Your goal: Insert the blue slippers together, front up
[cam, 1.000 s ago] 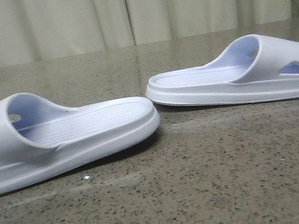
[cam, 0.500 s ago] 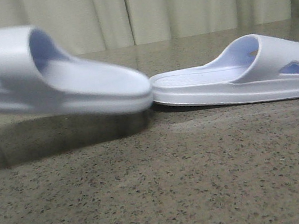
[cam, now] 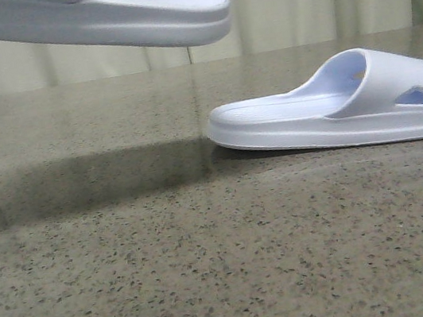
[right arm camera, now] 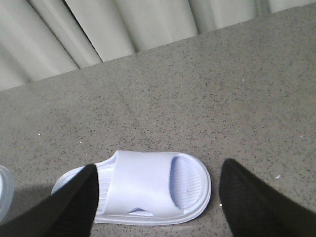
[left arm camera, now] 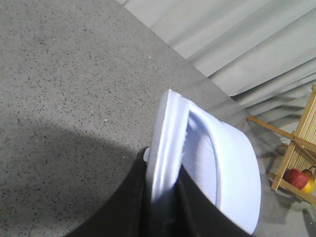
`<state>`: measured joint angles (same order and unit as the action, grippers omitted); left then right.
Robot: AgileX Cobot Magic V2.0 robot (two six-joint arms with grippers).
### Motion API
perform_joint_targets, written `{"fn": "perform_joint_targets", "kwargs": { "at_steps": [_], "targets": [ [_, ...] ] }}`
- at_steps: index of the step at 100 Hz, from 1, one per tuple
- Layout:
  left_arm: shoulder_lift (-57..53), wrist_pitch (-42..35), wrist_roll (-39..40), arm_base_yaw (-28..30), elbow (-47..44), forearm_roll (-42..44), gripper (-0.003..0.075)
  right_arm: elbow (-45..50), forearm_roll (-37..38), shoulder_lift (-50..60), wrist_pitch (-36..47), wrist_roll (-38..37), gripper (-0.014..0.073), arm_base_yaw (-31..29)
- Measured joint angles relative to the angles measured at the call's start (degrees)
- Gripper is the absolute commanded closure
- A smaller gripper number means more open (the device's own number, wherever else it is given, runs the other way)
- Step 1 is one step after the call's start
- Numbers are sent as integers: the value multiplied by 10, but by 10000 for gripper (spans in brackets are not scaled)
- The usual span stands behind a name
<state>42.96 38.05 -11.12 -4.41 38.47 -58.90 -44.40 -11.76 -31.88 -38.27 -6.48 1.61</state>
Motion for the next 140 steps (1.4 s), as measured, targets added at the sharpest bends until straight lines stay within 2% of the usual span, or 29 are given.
{"fn": "perform_joint_targets", "kwargs": {
  "at_steps": [24,46,79,140],
  "targets": [
    [0,0,0,0,0,5,694,31,0,-76,6,-33,148,0],
    [0,0,0,0,0,6,694,37,-1,-168,60,-80,148,0],
    [0,0,1,0,0,6,694,37,-17,-286,91,-91,151,0],
    [0,0,1,0,0,6,694,37,-54,-352,135,-93,151,0]
  ]
}}
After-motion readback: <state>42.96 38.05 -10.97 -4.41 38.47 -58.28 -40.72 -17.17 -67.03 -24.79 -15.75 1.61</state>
